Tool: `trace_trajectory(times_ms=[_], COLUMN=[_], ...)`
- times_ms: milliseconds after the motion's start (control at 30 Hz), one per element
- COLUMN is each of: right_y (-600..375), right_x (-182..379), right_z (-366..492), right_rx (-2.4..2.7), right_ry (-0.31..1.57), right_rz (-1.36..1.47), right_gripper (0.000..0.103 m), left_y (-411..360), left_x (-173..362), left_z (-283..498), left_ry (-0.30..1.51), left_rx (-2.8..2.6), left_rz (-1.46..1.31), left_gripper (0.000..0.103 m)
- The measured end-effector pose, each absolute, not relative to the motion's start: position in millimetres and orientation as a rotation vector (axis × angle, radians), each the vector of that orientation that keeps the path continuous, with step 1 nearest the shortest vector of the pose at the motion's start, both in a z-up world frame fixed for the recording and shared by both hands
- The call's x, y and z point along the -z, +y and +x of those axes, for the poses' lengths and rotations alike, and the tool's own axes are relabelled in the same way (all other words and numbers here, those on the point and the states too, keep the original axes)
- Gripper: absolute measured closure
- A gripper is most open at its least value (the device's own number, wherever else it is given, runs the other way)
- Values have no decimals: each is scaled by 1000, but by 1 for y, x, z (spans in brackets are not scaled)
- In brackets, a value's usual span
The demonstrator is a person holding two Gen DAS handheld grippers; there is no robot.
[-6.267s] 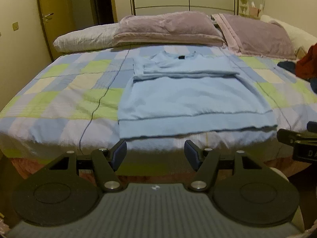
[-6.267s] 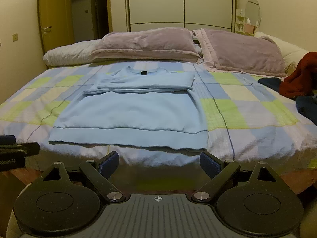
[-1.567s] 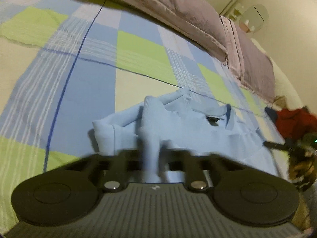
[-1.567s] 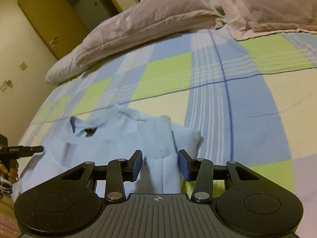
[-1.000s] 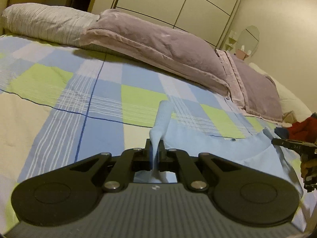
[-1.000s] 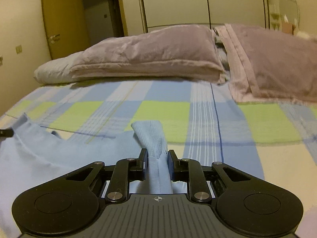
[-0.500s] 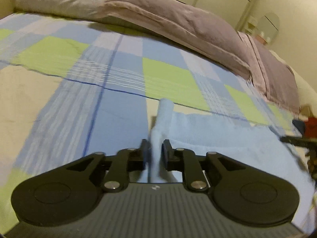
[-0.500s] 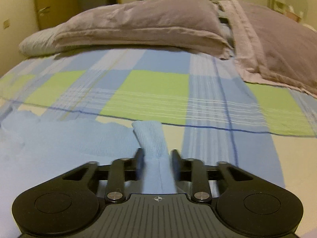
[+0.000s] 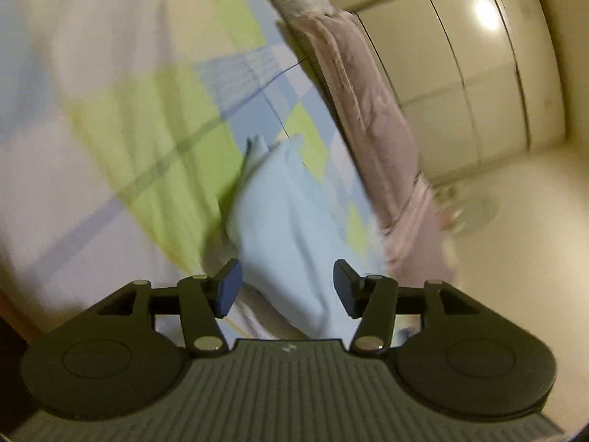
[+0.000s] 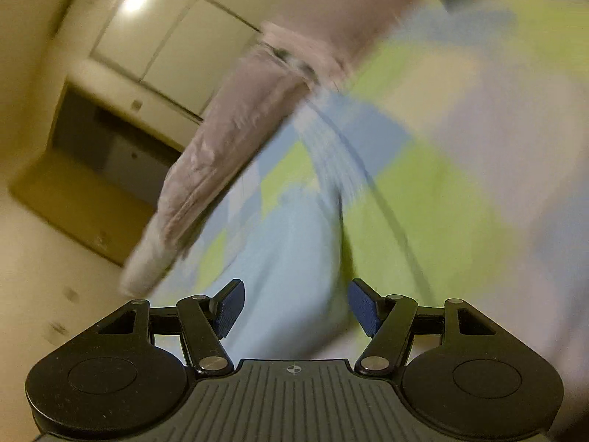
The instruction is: Fold clothes
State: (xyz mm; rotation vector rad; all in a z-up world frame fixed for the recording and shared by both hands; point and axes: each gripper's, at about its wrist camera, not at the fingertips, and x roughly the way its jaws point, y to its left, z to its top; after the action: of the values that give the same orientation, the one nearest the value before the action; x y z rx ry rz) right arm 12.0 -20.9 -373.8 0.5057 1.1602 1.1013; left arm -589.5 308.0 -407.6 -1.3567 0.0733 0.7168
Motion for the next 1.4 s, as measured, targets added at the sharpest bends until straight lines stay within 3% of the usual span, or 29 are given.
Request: trace_trajectory(times_ms=[300,367,400,433,533,633,800,867,967,1033,1100,1167,1200,1267,1400], right_y=[12,22,27,30,31,25,15,14,6,-2,-7,-2,2,9,7], right_x=[403,411,414,417,412,405,419,417,410,405,402,408,412,413,410], right_z=[-5,-1,4,6,8,3,-12,-13,-5,0,5,8,10,9,2], right_rx=[-1038,-1006,-972,-941,-934,-924,-901,-924,-941,-927,-906,-897,-893,-903,-875], right_ry=[1242,1253,1265,1273,1234,1186,1156,1139,1161,1140,1114,1139,1152,1126,1063], right_rz=[611,618,608,595,551,500,456,437,457,524,590,607,598,539,441], right_gripper=[37,37,46,84,90,91,91,90,78,57,53,53,54,85,92], left_y=[323,329,332,333,329,320,318,322,326,331,339,344,344,344,337], left_x=[446,446,446,439,410,406,434,426,420,425,435,441,441,433,420], left_z=[-545,-539,-535,-533,-526,-513,-519,-523,-543,-556,-559,-552,-548,-542,-531], left_ry=[58,107,132,165,261,391,380,377,307,224,183,189,205,246,378], left_rx=[-841,-864,-875,-874,-843,-830,-821,-820,-832,-815,-803,-805,-804,-826,-904], left_rz=[-1477,-1430,-1407,-1332,-1051,-860,-907,-935,-1031,-1143,-1237,-1246,-1224,-1134,-875], left_gripper=[59,82,88,90,91,89,85,79,68,66,67,76,79,92,93])
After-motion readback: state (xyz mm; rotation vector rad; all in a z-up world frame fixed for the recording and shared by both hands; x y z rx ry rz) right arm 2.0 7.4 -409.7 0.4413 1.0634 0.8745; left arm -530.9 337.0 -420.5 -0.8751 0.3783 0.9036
